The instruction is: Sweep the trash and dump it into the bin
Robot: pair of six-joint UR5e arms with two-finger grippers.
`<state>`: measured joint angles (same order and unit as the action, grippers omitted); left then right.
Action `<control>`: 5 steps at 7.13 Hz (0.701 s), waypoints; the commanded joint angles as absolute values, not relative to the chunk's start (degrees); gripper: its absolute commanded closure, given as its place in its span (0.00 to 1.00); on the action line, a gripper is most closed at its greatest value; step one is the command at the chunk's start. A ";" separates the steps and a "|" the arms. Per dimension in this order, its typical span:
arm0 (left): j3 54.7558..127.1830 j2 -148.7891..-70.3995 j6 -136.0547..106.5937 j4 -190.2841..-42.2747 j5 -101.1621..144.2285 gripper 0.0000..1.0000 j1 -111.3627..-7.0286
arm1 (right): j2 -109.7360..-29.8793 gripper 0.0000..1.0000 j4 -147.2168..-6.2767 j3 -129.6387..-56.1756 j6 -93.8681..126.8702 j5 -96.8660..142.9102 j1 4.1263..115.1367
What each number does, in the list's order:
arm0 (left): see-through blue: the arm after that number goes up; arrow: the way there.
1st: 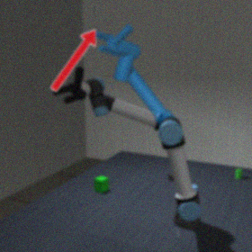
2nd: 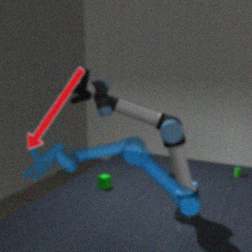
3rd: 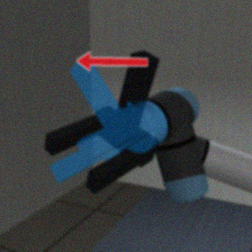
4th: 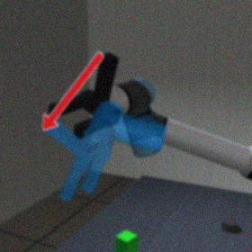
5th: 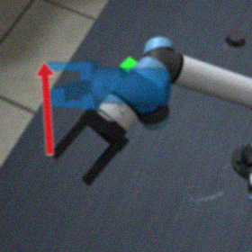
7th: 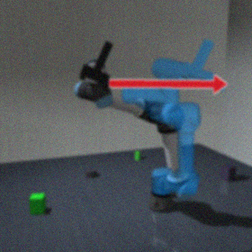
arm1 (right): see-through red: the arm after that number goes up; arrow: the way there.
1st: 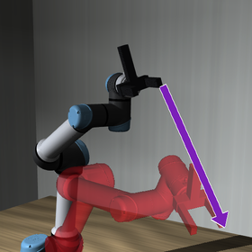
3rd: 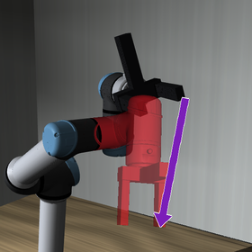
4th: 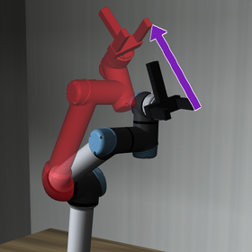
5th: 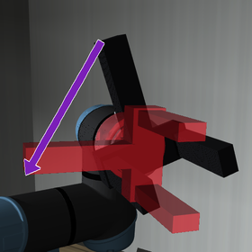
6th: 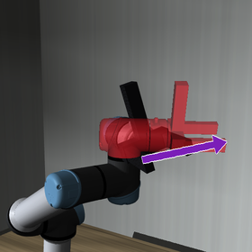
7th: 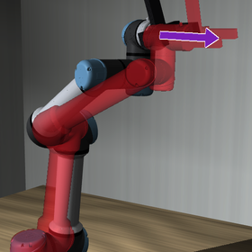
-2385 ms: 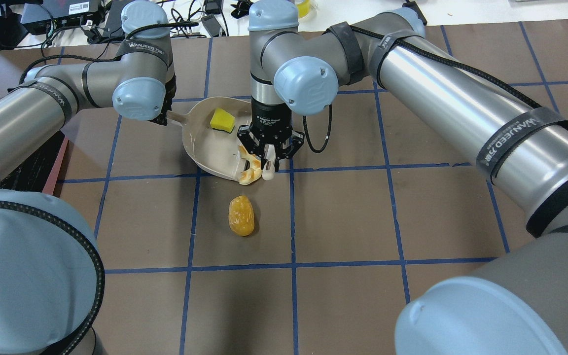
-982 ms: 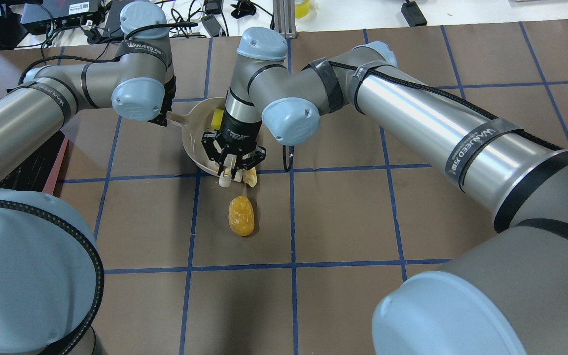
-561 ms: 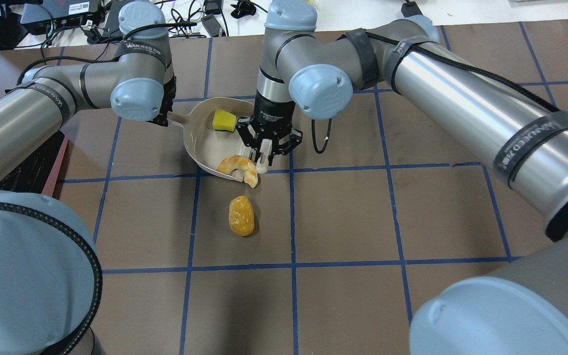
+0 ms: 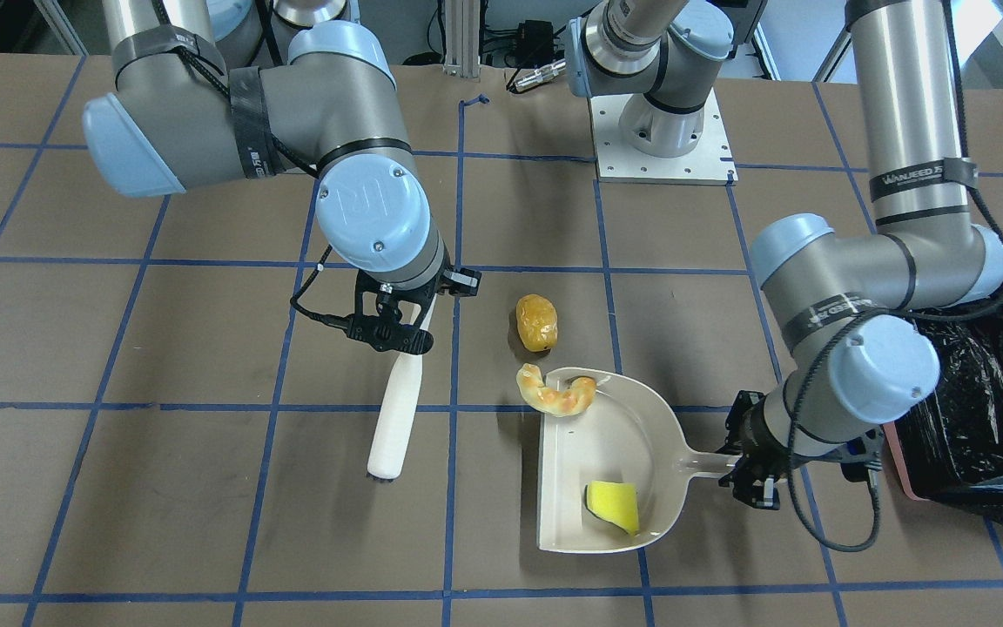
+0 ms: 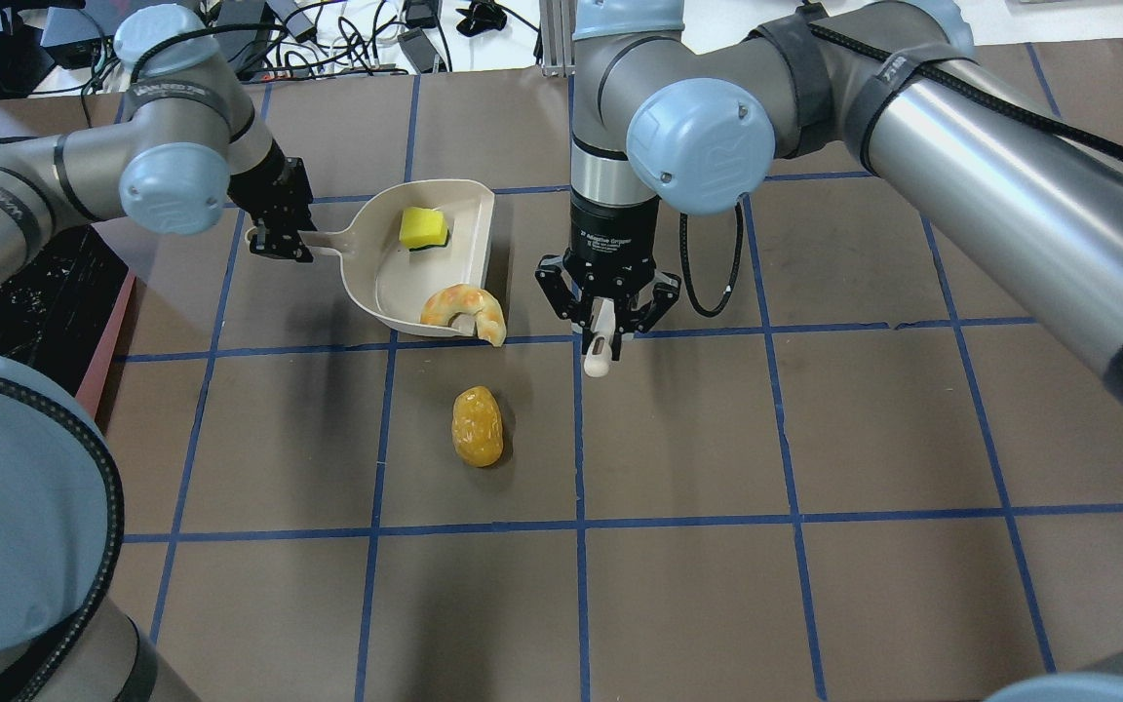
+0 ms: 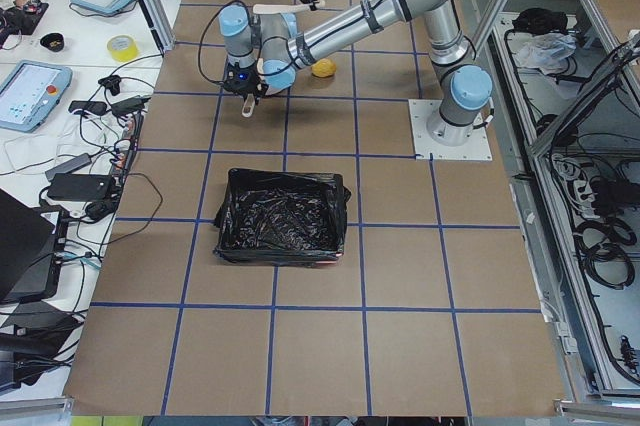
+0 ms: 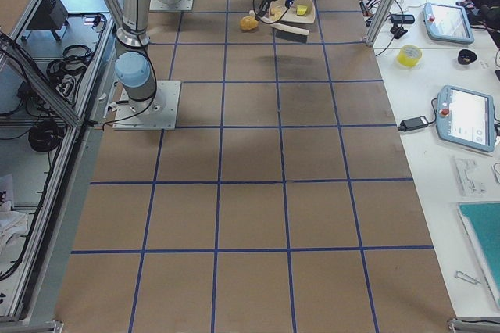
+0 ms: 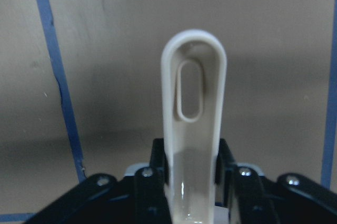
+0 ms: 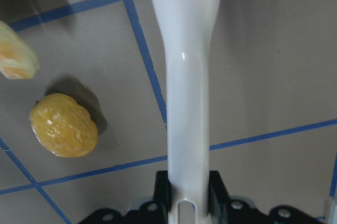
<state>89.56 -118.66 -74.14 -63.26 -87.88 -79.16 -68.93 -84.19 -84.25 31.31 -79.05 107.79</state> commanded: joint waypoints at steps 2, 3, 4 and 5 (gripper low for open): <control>90.78 -115.68 -62.95 -70.46 -87.18 1.00 -69.02 | -74.07 1.00 -81.75 -90.67 36.71 -78.58 108.71; 95.49 -114.01 -62.76 -71.53 -91.63 1.00 -68.56 | -76.27 1.00 -83.13 -96.10 39.35 -77.70 109.85; 99.63 -111.38 -63.01 -68.67 -95.06 1.00 -68.55 | -78.46 1.00 -87.32 -101.29 44.60 -77.35 111.95; 100.62 -108.83 -62.50 -67.69 -95.53 1.00 -68.64 | -79.62 1.00 -90.84 -104.30 49.87 -73.78 115.80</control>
<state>98.01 -111.80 -62.99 -69.03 -93.57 -68.78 -77.69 -86.80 -99.62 43.83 -76.68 112.09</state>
